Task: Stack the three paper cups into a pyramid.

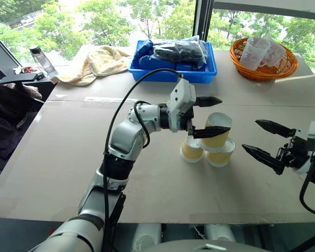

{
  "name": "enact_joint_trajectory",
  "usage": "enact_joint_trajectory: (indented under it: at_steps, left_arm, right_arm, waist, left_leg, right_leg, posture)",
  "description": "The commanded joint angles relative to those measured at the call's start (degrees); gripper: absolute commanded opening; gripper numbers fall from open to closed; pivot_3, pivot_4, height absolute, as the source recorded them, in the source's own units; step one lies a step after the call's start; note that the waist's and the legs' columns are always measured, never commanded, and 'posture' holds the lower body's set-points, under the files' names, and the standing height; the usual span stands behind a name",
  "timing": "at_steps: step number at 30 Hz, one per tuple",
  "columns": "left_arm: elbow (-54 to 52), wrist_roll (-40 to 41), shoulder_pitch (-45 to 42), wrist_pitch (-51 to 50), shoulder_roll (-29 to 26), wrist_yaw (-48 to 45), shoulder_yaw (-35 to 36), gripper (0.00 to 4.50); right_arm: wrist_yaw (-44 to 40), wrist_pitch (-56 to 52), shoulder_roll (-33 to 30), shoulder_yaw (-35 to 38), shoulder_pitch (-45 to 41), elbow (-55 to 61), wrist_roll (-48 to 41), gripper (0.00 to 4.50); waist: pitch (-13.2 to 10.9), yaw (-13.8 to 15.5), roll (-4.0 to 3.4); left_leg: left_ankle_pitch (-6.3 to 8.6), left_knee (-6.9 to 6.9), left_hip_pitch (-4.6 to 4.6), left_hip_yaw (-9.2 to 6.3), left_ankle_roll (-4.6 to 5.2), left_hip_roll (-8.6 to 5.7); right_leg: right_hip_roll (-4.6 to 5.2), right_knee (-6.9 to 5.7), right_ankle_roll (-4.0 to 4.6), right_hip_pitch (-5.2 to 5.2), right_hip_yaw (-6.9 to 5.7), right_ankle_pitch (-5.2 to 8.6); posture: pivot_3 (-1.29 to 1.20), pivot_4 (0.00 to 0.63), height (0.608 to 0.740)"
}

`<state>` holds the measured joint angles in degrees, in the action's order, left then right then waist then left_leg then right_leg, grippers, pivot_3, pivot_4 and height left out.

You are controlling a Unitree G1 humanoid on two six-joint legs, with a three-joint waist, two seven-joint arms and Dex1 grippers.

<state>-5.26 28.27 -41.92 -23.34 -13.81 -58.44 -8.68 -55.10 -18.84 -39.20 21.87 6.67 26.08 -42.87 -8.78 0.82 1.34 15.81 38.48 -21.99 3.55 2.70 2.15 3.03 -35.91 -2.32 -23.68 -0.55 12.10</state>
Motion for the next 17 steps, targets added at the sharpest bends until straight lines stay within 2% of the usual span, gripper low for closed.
enact_joint_trajectory:
  at_steps: [1, 4, 7, 10, 13, 17]
  left_arm:
    - [-4.2, 4.2, 1.2, 0.9, -1.3, 2.3, 6.8, 4.45]
    - [-6.8, 0.9, 8.2, 0.1, -8.5, 3.5, 9.3, 4.45]
    - [-10.9, 2.8, 15.4, -2.4, -12.5, 5.7, 12.3, 4.45]
    - [-13.0, -1.0, 27.2, -1.9, -17.1, 7.4, 13.8, 4.45]
    - [-13.6, -4.6, 38.0, 2.1, -17.6, 9.9, 13.8, 4.45]
    - [-13.2, -10.6, 46.6, 8.5, -16.9, 12.3, 10.9, 4.45]
  right_arm:
    - [0.4, 3.6, 3.2, -0.9, 1.6, -3.1, 2.5, 4.5]
    - [-2.7, 8.5, 4.5, -2.7, 5.7, -7.3, 7.2, 4.5]
    - [-3.8, 12.0, 5.4, -2.8, 6.1, -11.9, 8.9, 4.5]
    - [-5.4, 18.8, 5.6, -4.6, 5.6, -20.4, 14.7, 4.5]
    - [-5.5, 25.4, 6.5, -5.8, 3.1, -29.4, 18.7, 4.5]
    - [-6.5, 29.6, 7.1, -6.5, -0.1, -36.4, 19.9, 4.5]
  waist:
    - [0.0, 0.0, 0.0]
    - [0.1, -0.3, -0.25]
    - [0.1, -0.5, -0.3]
    - [0.1, -0.5, -0.3]
    - [0.1, -0.5, -0.31]
    - [0.1, -0.1, -0.29]
  left_leg:
    - [0.0, 0.0, 0.0, -0.01, 0.0, 0.0]
    - [0.0, -0.08, 0.11, -0.01, 0.0, 0.02]
    - [0.0, -0.17, 0.15, -0.06, 0.0, 0.09]
    - [0.0, -0.09, 0.14, -0.01, 0.0, 0.12]
    - [0.0, -0.11, 0.23, 0.11, -0.01, 0.1]
    - [0.0, -0.08, 0.21, 0.18, -0.01, 0.08]
  right_leg:
    - [0.0, 0.0, 0.0, 0.01, -0.01, 0.0]
    - [-0.08, -0.02, 0.0, 0.0, 0.08, 0.01]
    - [-0.2, -0.03, 0.01, -0.04, 0.12, 0.02]
    - [-0.15, -0.05, 0.02, -0.03, 0.13, 0.01]
    - [-0.03, -0.04, 0.25, 0.01, 0.23, 0.15]
    - [0.1, -0.03, 0.25, -0.01, 0.31, 0.14]
  posture:
    - [0.0, 0.15, 0.733]
    - [0.0, 0.15, 0.733]
    - [0.0, 0.15, 0.733]
    - [0.0, 0.15, 0.733]
    - [0.0, 0.15, 0.733]
    - [0.0, 0.15, 0.733]
